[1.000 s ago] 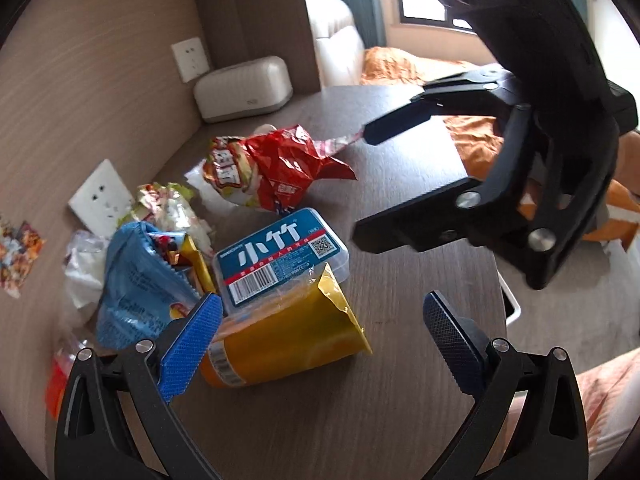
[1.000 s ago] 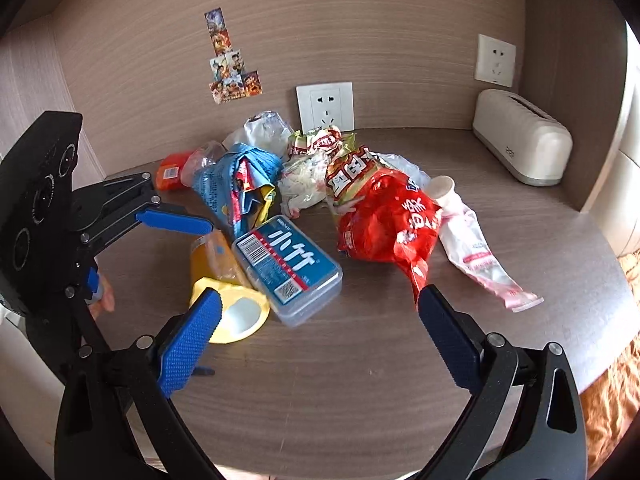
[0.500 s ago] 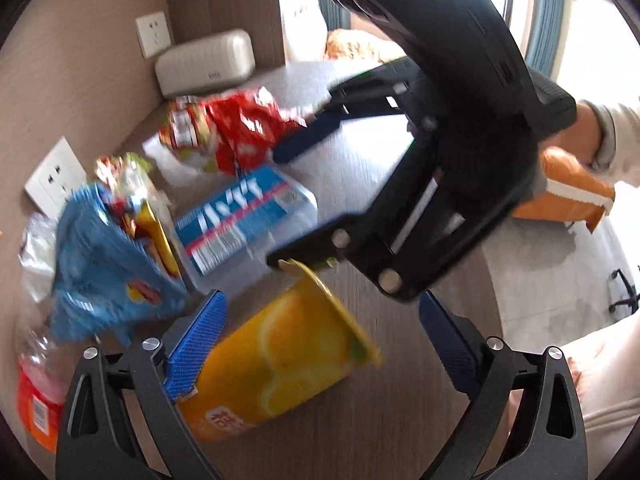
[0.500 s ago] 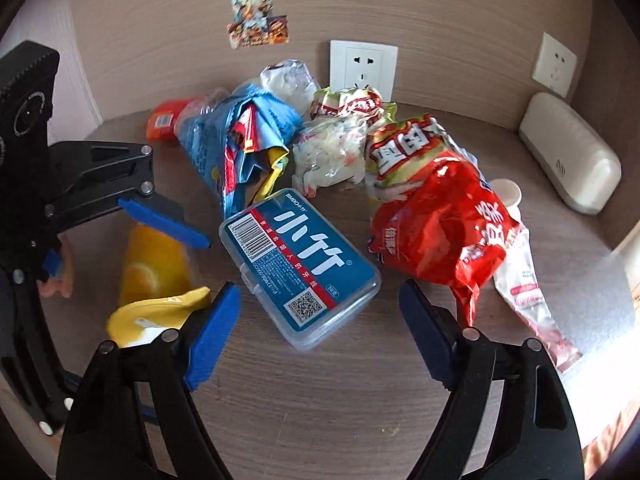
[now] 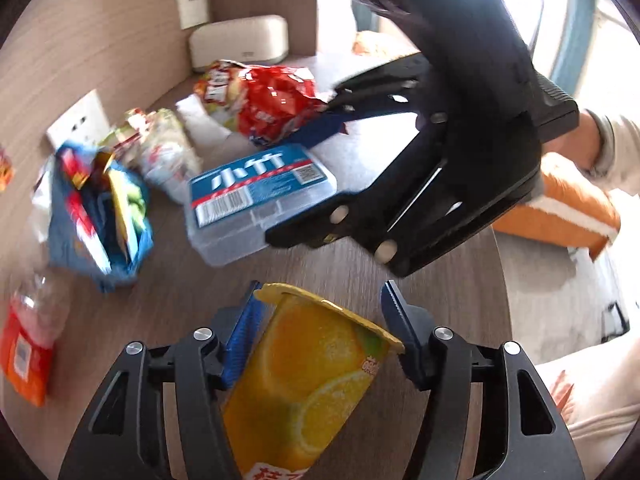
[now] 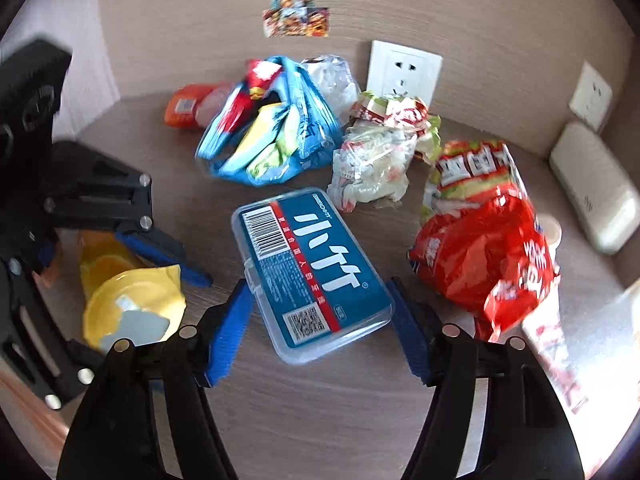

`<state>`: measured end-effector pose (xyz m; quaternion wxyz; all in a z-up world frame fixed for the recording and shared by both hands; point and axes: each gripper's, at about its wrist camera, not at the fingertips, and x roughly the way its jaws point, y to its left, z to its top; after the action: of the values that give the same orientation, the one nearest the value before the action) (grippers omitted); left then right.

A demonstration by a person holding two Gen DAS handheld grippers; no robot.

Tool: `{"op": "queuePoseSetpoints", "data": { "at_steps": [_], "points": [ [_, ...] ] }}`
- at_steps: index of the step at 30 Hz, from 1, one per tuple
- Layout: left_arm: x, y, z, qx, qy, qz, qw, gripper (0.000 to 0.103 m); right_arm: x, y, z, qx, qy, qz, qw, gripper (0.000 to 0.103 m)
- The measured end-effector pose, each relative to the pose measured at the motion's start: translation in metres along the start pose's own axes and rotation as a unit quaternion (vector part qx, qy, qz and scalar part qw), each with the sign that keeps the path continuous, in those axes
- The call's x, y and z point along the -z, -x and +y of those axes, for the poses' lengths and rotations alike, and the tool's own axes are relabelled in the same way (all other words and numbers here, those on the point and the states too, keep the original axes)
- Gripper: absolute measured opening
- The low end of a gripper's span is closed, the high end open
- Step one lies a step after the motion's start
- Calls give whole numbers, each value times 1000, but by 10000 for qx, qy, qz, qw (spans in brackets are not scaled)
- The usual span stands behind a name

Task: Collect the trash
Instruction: 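Grasp the yellow cup with the left tool while the right tool grasps the clear box, then carry the cup and box to the bin and release both inside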

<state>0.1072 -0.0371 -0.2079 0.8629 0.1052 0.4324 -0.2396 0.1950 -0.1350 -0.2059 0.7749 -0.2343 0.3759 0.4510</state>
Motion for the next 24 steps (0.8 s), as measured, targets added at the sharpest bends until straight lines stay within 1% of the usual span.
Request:
{"op": "queuePoseSetpoints", "data": {
  "at_steps": [6, 10, 11, 13, 18, 22, 24],
  "points": [
    [4, 19, -5, -173, 276, -107, 9994, 58, 6, 24, 1, -80, -481, -203, 9986, 65],
    [-4, 25, -8, -273, 208, -169, 9993, 57, 13, 42, 1, 48, -685, -348, 9970, 64],
    [-12, 24, -8, -304, 161, -184, 9992, 56, 15, 47, 0, 101, -729, -405, 9965, 64],
    [-19, 25, -12, -291, 105, -230, 9993, 56, 18, 60, -3, 169, -827, -504, 9952, 63],
    [-39, 25, -30, -216, -15, -425, 9989, 56, 33, 98, -12, 495, -1048, -716, 9907, 62],
    [-56, 25, -49, -52, -99, -637, 9979, 56, 49, 129, -23, 812, -1257, -813, 9854, 62],
    [-70, 21, -62, 41, -229, -709, 9972, 56, 61, 145, -27, 992, -1361, -842, 9821, 62]
  ]
}}
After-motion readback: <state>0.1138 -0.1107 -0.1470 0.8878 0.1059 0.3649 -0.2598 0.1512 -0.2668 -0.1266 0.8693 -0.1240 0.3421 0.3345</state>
